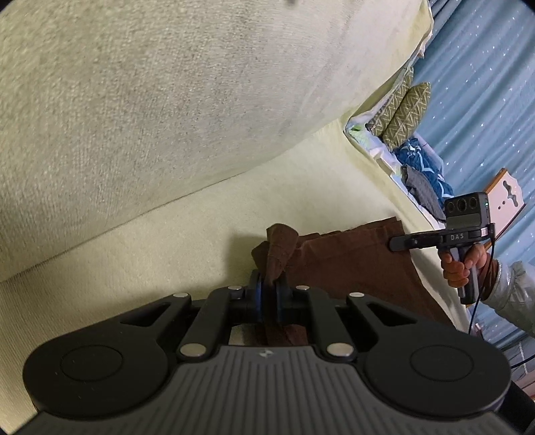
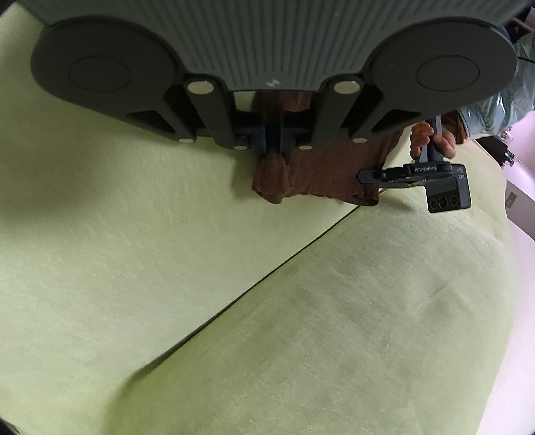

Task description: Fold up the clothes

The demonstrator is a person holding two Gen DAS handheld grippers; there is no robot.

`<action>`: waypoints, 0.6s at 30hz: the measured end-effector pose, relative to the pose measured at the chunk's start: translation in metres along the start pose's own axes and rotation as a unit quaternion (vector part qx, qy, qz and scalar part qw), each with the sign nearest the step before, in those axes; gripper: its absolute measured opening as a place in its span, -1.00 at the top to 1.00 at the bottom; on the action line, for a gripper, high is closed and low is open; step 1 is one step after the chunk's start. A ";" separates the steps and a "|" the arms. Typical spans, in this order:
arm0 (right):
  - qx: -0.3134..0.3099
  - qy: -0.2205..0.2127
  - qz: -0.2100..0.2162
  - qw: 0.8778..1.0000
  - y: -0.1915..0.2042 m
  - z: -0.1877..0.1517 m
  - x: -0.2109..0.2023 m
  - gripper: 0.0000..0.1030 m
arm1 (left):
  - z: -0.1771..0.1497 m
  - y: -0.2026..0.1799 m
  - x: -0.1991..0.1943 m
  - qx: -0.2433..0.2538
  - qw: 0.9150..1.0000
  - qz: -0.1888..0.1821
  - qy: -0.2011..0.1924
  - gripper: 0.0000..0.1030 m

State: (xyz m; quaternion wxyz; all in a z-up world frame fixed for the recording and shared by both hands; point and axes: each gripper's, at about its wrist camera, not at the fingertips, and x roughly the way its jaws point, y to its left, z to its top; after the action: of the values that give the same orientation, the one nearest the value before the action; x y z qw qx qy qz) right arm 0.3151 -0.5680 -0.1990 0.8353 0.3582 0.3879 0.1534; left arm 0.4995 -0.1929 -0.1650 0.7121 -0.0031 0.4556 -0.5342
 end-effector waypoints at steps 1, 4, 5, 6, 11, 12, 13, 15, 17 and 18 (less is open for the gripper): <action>-0.002 0.001 -0.003 1.000 0.001 0.000 0.000 0.89 | 0.000 -0.001 0.000 0.003 1.000 0.003 -0.001 0.81; -0.021 0.006 -0.016 1.000 0.007 0.002 -0.001 0.90 | 0.001 -0.006 -0.001 0.013 1.000 0.012 -0.001 0.84; -0.030 0.007 -0.021 0.999 0.010 0.003 -0.001 0.90 | 0.001 -0.008 -0.002 0.017 1.000 0.016 -0.002 0.85; -0.041 0.007 -0.027 0.999 0.014 0.003 0.000 0.90 | 0.001 -0.010 -0.002 0.021 1.000 0.018 -0.002 0.85; -0.093 -0.005 -0.038 0.995 0.032 0.002 -0.005 0.91 | 0.002 -0.021 -0.015 0.039 0.999 0.026 -0.012 0.86; -0.106 -0.008 -0.037 0.994 0.036 0.002 -0.007 0.91 | 0.003 -0.024 -0.022 0.043 0.999 0.026 -0.016 0.86; -0.119 -0.011 -0.034 0.992 0.042 0.001 -0.010 0.91 | 0.003 -0.028 -0.028 0.046 0.998 0.025 -0.019 0.86; -0.146 -0.014 -0.027 0.989 0.054 0.000 -0.018 0.91 | 0.004 -0.034 -0.039 0.050 0.998 0.025 -0.024 0.86; -0.171 -0.019 -0.021 0.985 0.066 -0.003 -0.027 0.91 | 0.003 -0.043 -0.050 0.055 0.998 0.024 -0.028 0.86; -0.184 -0.022 -0.017 0.983 0.074 -0.005 -0.032 0.91 | 0.001 -0.048 -0.057 0.059 0.998 0.024 -0.030 0.86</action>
State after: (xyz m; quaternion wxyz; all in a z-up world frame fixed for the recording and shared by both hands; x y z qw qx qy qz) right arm 0.2921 -0.5319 -0.1309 0.8978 0.1951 0.3405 0.1999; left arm 0.4630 -0.1704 -0.1034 0.7370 0.0332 0.4016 -0.5426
